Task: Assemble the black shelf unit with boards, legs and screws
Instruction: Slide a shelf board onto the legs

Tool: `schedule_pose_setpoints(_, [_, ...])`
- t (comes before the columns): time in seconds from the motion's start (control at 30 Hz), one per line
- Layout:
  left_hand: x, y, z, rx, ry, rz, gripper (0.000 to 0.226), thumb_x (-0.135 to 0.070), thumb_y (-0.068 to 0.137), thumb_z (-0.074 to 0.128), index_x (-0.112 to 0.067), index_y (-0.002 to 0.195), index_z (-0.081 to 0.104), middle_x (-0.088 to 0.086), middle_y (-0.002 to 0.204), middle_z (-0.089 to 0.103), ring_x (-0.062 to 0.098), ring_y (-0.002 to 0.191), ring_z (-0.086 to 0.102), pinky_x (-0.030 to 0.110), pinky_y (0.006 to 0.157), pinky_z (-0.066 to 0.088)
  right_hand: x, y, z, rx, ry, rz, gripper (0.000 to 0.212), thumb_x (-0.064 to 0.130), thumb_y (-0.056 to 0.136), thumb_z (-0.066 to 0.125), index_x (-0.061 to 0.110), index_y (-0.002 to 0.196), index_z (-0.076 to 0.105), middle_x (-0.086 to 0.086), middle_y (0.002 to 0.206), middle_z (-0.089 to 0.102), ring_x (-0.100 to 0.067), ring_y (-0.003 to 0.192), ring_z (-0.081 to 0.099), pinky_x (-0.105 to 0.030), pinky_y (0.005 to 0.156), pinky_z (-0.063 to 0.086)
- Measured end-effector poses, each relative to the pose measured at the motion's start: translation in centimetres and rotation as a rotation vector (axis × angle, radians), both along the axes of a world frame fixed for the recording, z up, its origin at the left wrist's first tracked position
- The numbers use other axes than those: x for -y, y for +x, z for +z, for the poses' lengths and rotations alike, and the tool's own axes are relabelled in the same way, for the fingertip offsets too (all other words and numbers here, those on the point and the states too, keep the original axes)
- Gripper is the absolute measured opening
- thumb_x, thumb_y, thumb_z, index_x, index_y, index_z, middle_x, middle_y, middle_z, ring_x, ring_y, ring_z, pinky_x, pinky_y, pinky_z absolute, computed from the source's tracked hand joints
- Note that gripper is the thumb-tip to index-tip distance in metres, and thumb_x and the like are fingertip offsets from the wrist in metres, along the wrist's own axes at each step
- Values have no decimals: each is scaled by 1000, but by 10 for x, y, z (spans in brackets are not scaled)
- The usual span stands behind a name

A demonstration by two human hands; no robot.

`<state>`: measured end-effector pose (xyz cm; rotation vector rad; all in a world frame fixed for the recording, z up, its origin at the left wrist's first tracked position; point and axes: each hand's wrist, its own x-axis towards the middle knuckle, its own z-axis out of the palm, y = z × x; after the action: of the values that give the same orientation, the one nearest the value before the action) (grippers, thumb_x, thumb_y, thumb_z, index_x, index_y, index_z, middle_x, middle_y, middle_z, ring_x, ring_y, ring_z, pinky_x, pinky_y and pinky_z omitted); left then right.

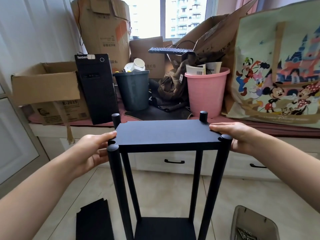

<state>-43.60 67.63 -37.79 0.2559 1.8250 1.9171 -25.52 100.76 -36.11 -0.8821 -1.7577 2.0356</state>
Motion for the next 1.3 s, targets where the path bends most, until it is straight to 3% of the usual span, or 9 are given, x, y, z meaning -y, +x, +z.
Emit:
schedule_pose_setpoints(0.23, [-4,3,2,31,74,8,27,-25,88,73,-5,105,71,10,82,74,14,48,66,23,45,54,-1,0,8,35,-89,25,6,3,89,66,-2,91,67,-11,75,75,-18,58,72,-23,44,53])
schedule_pose_setpoints(0.37, [-2,7,1,27,41,-40,50,-35,67,79,-5,107,72,14,92,76,21,62,71,26,51,57,-3,0,11,69,-102,30,7,5,91,64,0,89,67,-8,72,75,-16,56,72,-24,43,54])
schedule_pose_setpoints(0.47, [-2,11,0,22,17,-82,59,-39,65,78,-7,114,70,16,106,76,26,79,76,28,56,59,-4,0,13,85,-104,23,9,8,93,62,3,88,67,-6,70,74,-14,55,71,-23,44,55])
schedule_pose_setpoints(0.6, [-2,20,-4,22,45,-169,50,-42,85,65,-9,123,65,15,109,76,37,89,76,32,62,62,-4,0,13,98,-113,25,11,9,94,61,5,86,66,-4,67,73,-13,53,70,-23,43,54])
schedule_pose_setpoints(0.73, [-4,30,-9,10,42,-117,42,-41,101,53,-7,123,64,18,98,69,34,64,72,37,61,62,-4,2,12,130,-90,3,7,11,94,61,5,92,65,-5,67,73,-14,52,69,-25,43,55])
schedule_pose_setpoints(0.9, [-6,38,-13,-46,61,-102,46,-40,100,56,-3,128,58,11,92,52,22,50,57,34,55,54,-6,4,10,126,-76,-21,7,10,95,60,5,92,64,-4,63,71,-13,48,68,-23,40,52])
schedule_pose_setpoints(1.03, [-6,38,-14,-77,107,-42,37,-30,98,61,1,117,62,7,71,55,20,49,54,30,50,51,-4,6,10,113,-84,-17,8,10,95,59,6,91,65,-3,65,71,-12,49,68,-22,41,52])
schedule_pose_setpoints(1.2, [-6,37,-21,2,178,28,29,-24,93,66,0,109,67,4,74,65,14,53,58,27,50,52,1,12,7,88,-98,-38,12,9,93,62,6,103,66,-6,90,69,-14,61,68,-22,45,54])
schedule_pose_setpoints(1.3, [-10,34,-24,-12,179,87,24,-27,93,65,-7,105,68,2,79,67,13,61,62,30,55,53,5,14,4,63,-75,-67,16,8,91,65,4,106,66,-6,87,68,-14,59,67,-22,44,53])
